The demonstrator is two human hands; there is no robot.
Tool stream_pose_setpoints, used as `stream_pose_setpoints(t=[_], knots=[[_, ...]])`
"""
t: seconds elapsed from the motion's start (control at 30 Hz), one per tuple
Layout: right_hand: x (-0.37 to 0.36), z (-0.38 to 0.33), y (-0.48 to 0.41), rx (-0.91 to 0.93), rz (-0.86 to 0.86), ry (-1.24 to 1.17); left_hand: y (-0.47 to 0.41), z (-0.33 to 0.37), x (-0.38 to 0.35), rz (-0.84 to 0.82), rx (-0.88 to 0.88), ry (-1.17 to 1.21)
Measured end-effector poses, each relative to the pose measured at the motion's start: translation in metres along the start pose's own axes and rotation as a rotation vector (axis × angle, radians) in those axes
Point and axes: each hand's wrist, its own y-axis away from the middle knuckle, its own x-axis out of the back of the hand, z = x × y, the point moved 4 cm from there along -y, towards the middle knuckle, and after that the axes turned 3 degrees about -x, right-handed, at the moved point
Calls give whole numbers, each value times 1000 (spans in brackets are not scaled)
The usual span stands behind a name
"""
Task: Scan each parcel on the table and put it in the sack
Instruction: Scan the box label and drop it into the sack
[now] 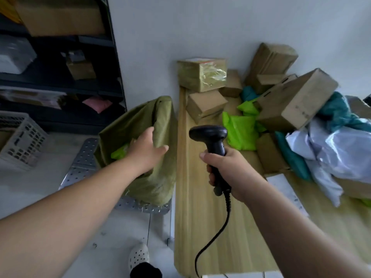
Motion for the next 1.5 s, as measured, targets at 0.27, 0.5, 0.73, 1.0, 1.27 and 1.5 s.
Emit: stream_pose_setpoints(t=[0.27, 0.5, 0.73, 1.0, 1.27, 1.5], knots=[[146, 74, 64, -22, 219, 145, 69, 92, -131, -178, -89, -117], [244, 143, 75, 34, 416, 343, 104, 117, -227, -273, -99, -200], [271, 183, 60, 55, 426, 360, 78, 141, -278, -246, -121, -279], [267, 214, 36, 54, 403, 310, 38, 138, -322, -286, -133, -230], [234, 195, 19, 97, 230, 336, 89, 66, -261, -109, 121, -487], [224, 192, 19, 102, 306, 282, 90, 79, -246, -250, -181, -670]])
